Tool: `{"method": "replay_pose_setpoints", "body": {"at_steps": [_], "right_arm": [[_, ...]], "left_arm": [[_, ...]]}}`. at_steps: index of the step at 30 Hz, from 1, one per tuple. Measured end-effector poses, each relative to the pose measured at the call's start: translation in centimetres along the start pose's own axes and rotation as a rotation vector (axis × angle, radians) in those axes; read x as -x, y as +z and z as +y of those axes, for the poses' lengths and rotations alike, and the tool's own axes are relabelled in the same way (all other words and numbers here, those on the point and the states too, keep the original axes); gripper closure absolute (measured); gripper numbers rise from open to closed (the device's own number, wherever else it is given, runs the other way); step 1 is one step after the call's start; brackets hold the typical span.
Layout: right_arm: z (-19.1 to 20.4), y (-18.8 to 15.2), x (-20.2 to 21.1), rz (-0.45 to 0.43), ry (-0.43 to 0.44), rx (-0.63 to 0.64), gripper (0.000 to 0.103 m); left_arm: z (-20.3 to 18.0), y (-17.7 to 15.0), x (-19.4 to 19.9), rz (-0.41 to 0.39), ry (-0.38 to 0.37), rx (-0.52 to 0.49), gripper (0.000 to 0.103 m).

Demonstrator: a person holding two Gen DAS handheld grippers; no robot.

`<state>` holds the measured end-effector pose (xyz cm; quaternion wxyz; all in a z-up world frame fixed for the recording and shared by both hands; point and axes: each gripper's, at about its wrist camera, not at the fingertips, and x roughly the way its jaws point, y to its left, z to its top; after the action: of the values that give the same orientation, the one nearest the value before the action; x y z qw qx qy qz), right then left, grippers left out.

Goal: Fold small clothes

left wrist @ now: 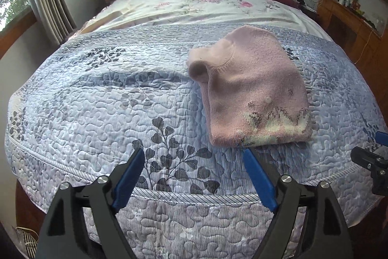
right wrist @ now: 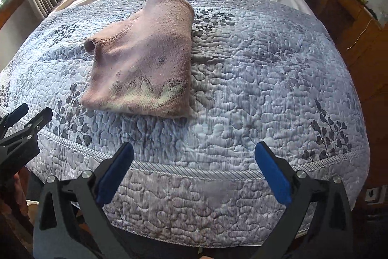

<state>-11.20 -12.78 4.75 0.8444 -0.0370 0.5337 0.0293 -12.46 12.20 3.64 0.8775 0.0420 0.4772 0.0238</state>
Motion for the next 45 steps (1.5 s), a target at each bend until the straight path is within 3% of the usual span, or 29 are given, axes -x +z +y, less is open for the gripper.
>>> {"method": "replay_pose_setpoints", "body": {"at_steps": [6,45], "right_arm": [[0.5,-0.4,0.0,0.021,-0.094,0.025,0.003],[-1.2,-0.5,-1.0,0.032,-0.053,-0.071,0.003]], "left_arm": [[-0.5,-0.4,0.1,0.006,0.016,-0.016,0.019],[-0.7,-0.7,-0.7,0.026,0.054,-0.039,0.019]]}}
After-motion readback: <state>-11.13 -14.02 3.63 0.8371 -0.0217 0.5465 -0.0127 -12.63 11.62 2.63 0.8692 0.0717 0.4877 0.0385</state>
